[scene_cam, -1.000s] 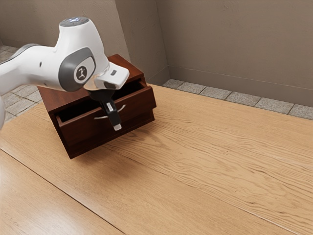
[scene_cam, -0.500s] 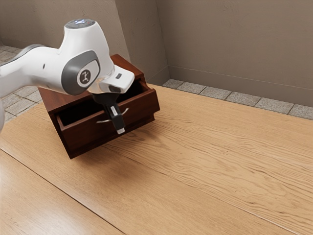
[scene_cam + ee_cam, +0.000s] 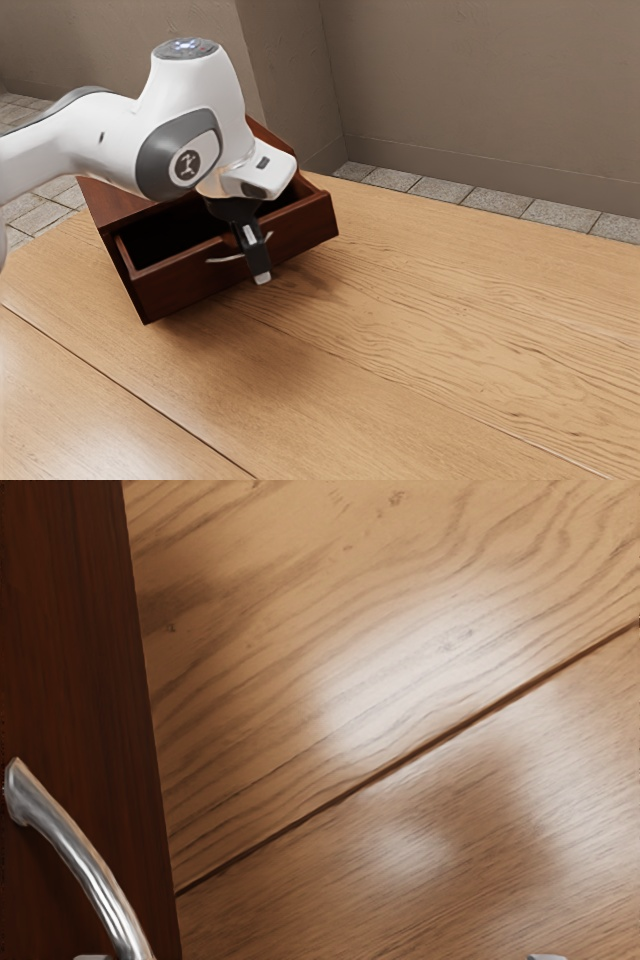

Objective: Pull the drawer handle with one arm to open the drawer

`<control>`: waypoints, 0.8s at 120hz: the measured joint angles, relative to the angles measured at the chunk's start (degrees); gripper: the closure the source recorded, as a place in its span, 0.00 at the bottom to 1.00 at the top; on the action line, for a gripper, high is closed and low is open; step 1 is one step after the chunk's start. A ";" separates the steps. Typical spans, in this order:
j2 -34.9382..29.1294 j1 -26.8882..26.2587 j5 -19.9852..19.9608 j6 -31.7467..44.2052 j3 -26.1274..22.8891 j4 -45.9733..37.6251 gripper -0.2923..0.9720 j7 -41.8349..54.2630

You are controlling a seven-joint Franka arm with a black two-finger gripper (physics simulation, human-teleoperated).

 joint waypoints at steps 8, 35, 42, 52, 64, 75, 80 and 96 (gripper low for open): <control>-0.21 -0.16 0.03 -0.04 -0.02 -0.20 0.36 -0.27; -0.54 -1.49 0.09 -0.09 0.19 -0.95 0.35 -1.11; -0.65 -1.74 0.11 -0.10 0.20 -0.99 0.37 -1.30; -0.78 -1.63 0.56 -0.14 -0.03 -0.70 0.43 -1.52; -2.20 -2.22 1.89 -0.06 -0.12 -0.24 0.42 -1.73; -5.24 -2.72 2.70 0.04 -0.77 0.24 0.40 -1.81; -6.61 -2.85 3.08 0.04 -1.18 0.34 0.39 -1.83; -9.73 -3.02 3.26 -0.57 -2.19 0.43 0.34 -1.73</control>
